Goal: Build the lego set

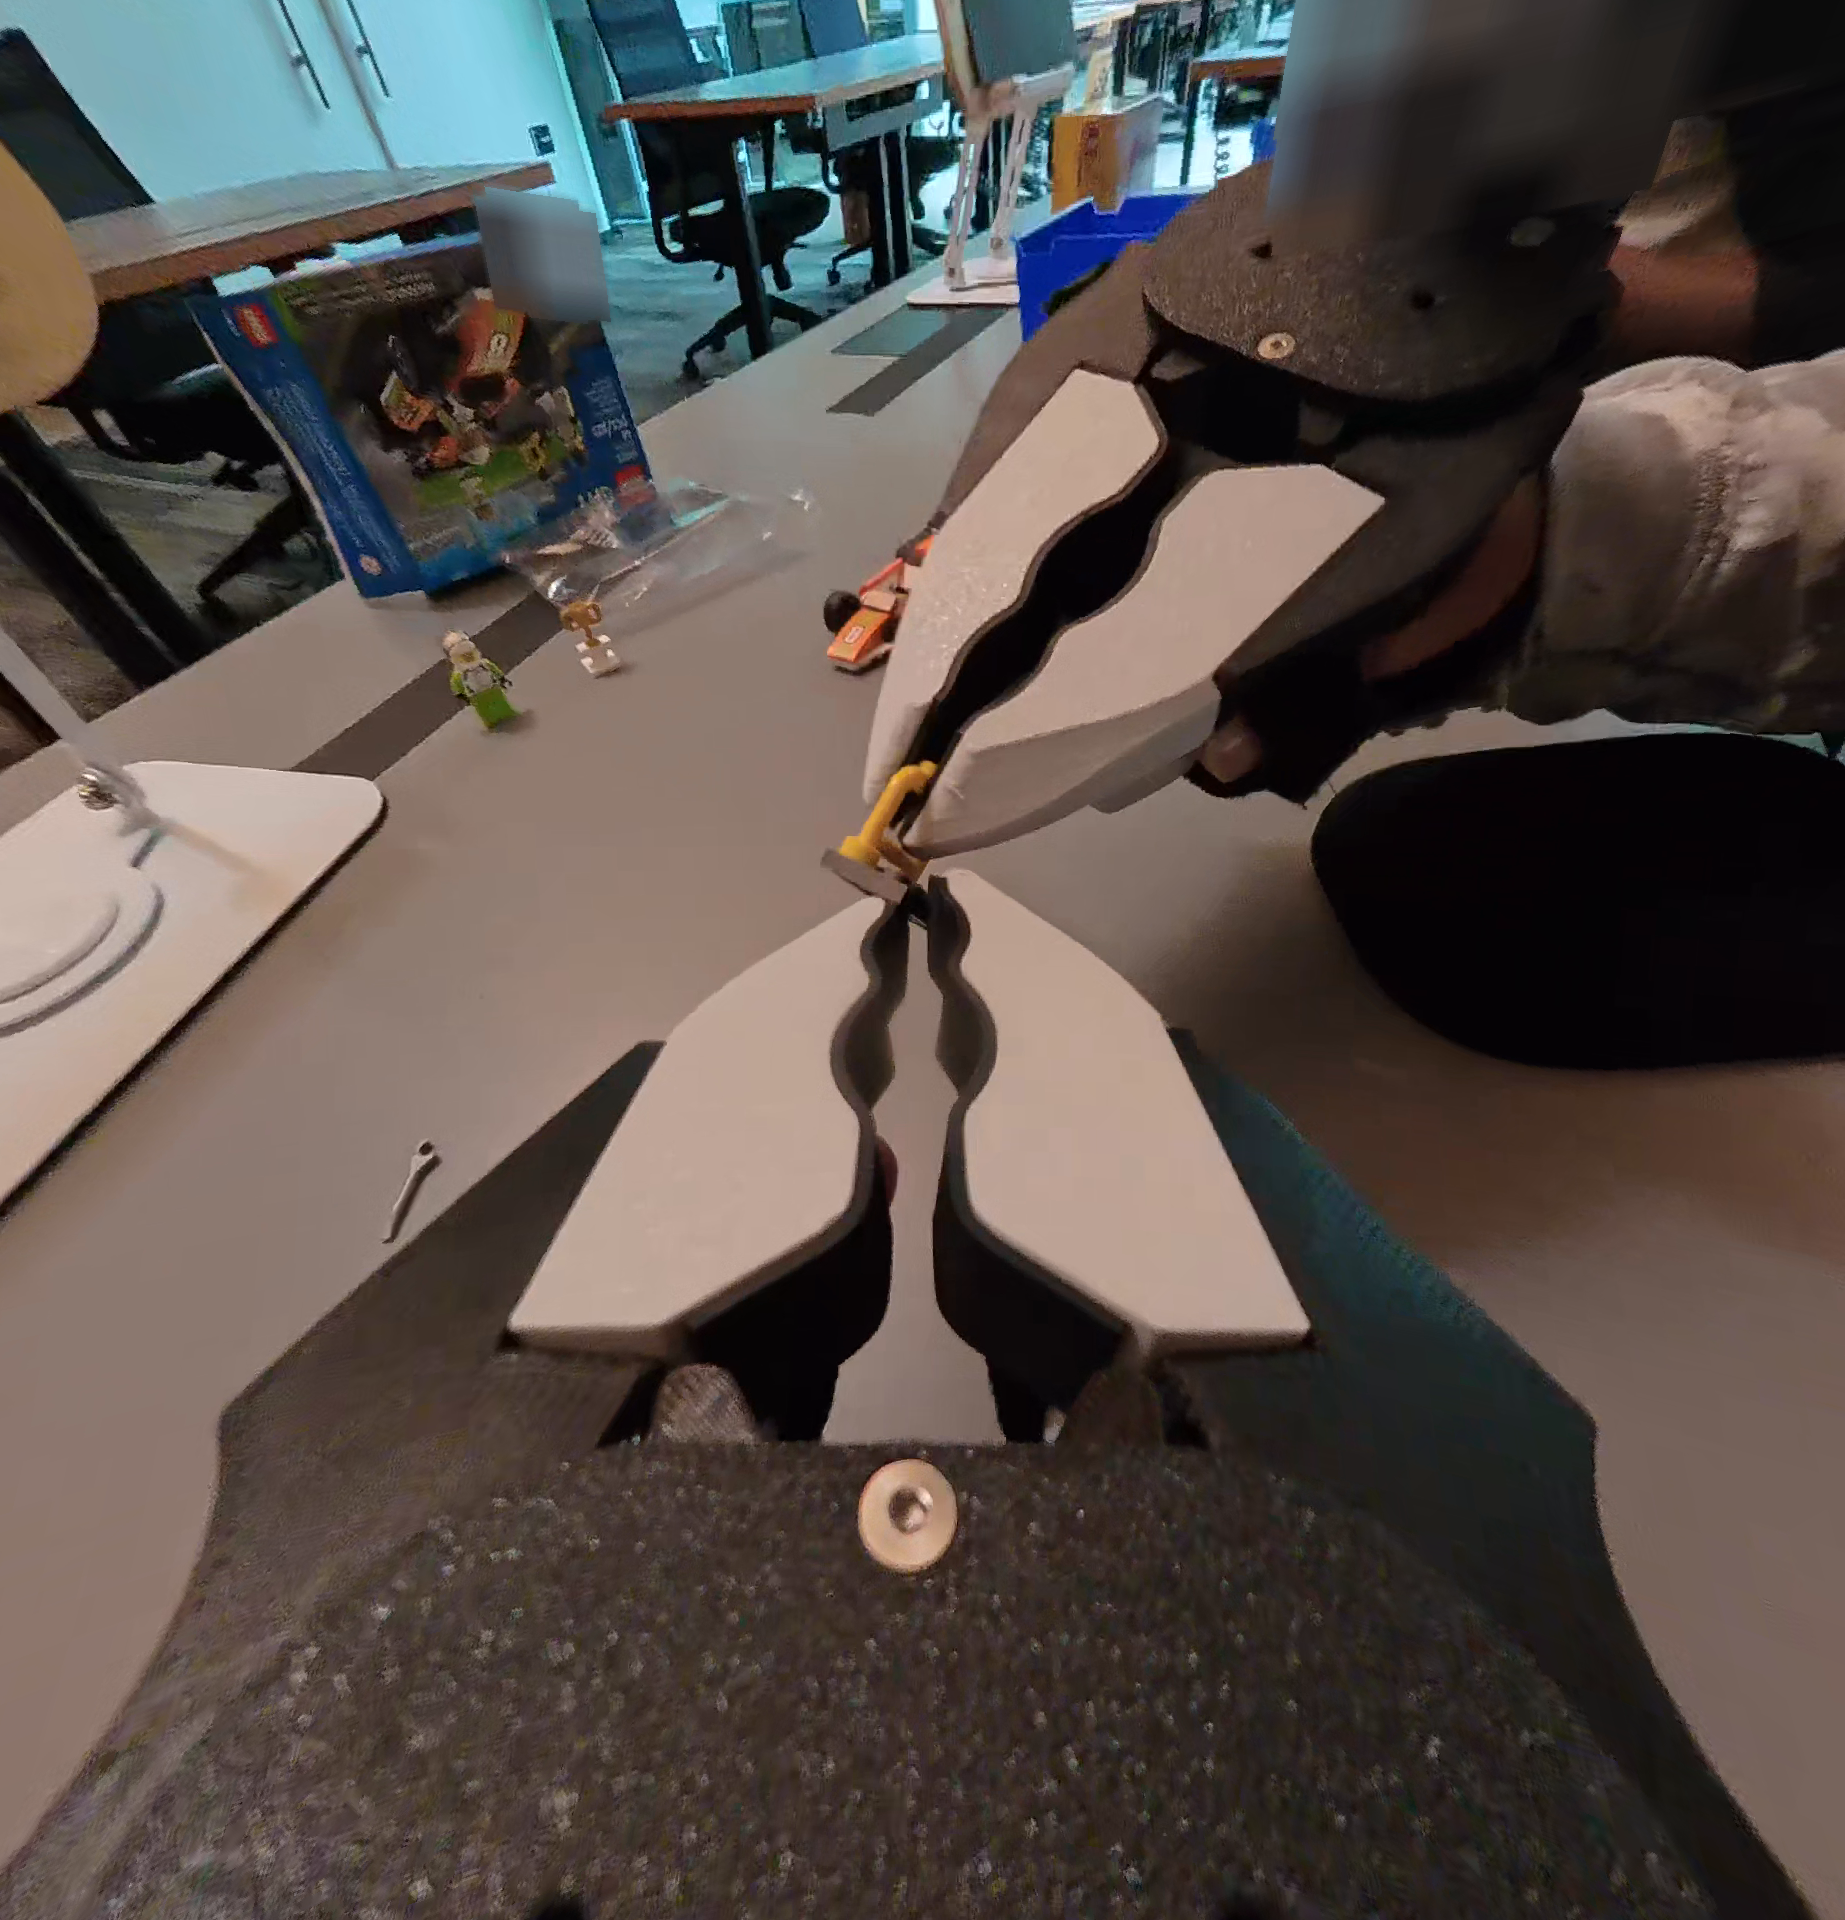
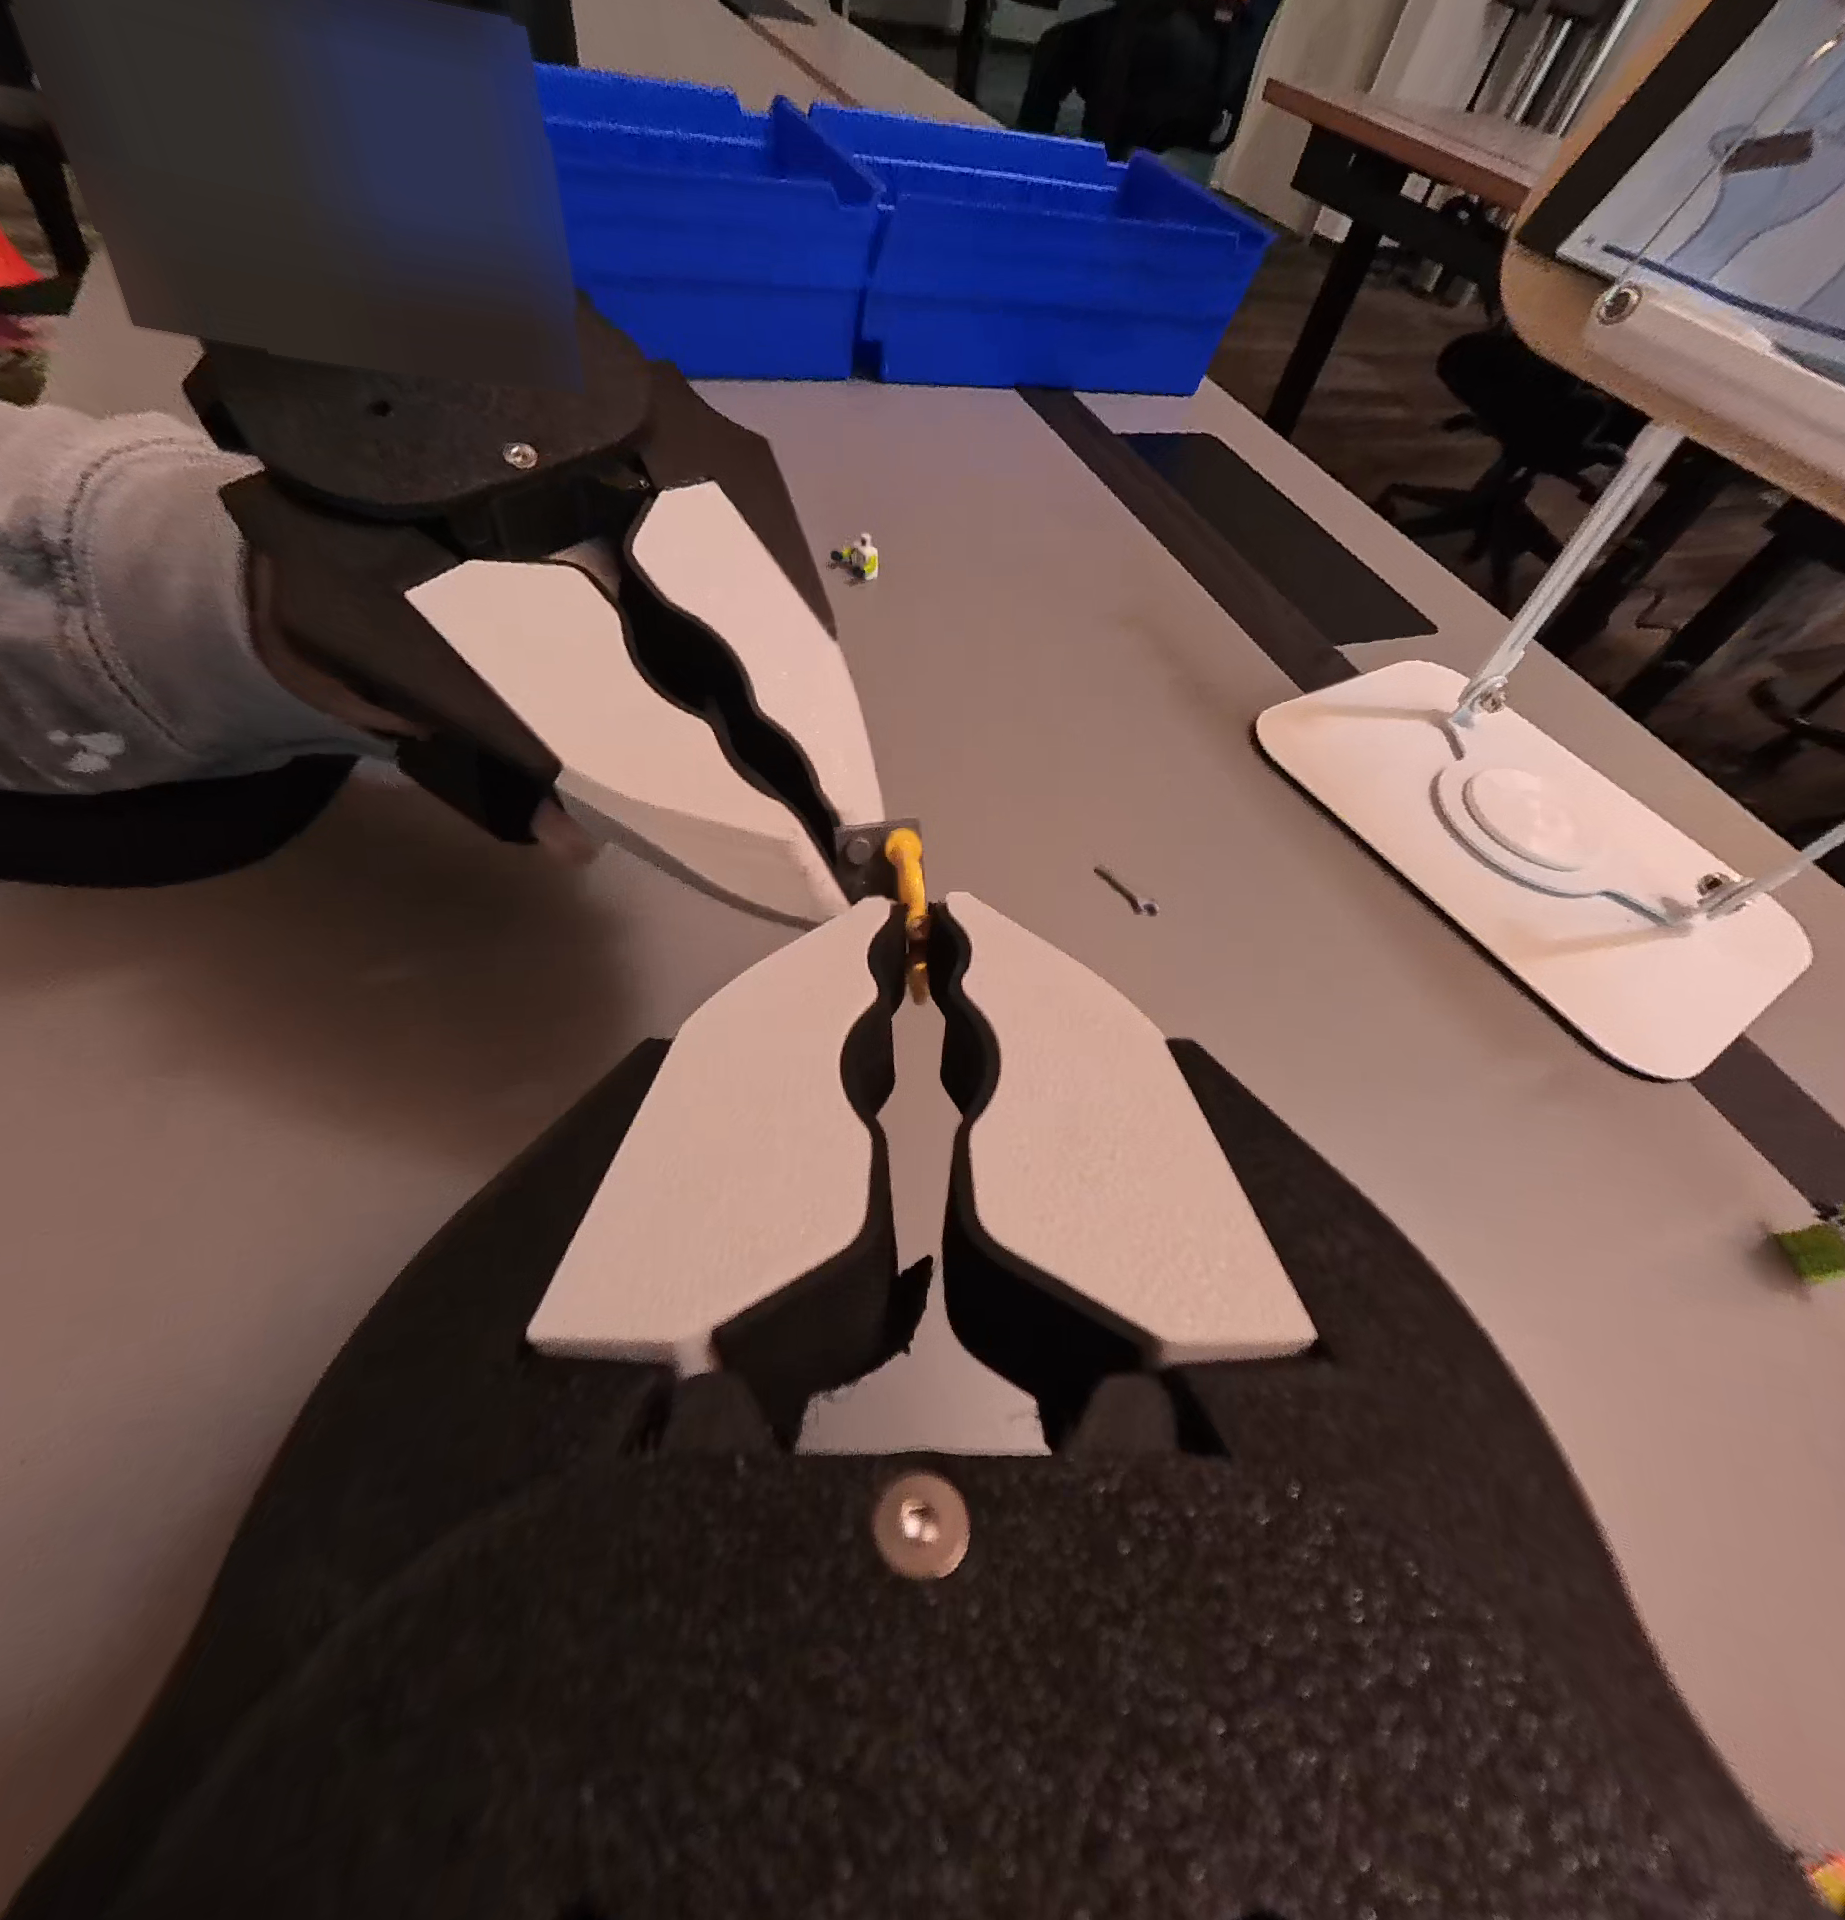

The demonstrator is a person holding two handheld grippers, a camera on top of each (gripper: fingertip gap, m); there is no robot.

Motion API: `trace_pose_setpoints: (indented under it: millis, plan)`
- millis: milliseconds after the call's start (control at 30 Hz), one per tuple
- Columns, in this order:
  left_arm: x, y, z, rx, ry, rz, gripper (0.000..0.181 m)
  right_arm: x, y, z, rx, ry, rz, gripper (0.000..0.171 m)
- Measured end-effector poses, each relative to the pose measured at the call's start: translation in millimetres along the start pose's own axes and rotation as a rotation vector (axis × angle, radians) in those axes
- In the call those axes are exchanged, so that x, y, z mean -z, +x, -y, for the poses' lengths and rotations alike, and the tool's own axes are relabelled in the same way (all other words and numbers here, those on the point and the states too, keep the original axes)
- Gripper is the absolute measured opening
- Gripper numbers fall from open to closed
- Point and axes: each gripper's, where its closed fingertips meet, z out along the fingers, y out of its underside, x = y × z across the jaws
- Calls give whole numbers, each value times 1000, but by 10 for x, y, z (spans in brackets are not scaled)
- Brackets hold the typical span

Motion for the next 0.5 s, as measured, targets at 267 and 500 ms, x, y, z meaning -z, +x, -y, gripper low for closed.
trace_pose_setpoints:
  millis: [267,500]
  plan:
    - [20,-82,42,23,47,33,5,-16,-53,-24,13,-33,34,6]
    - [96,-166,60,-32,74,108,5,13,-14,7,22,-22,-13,20]
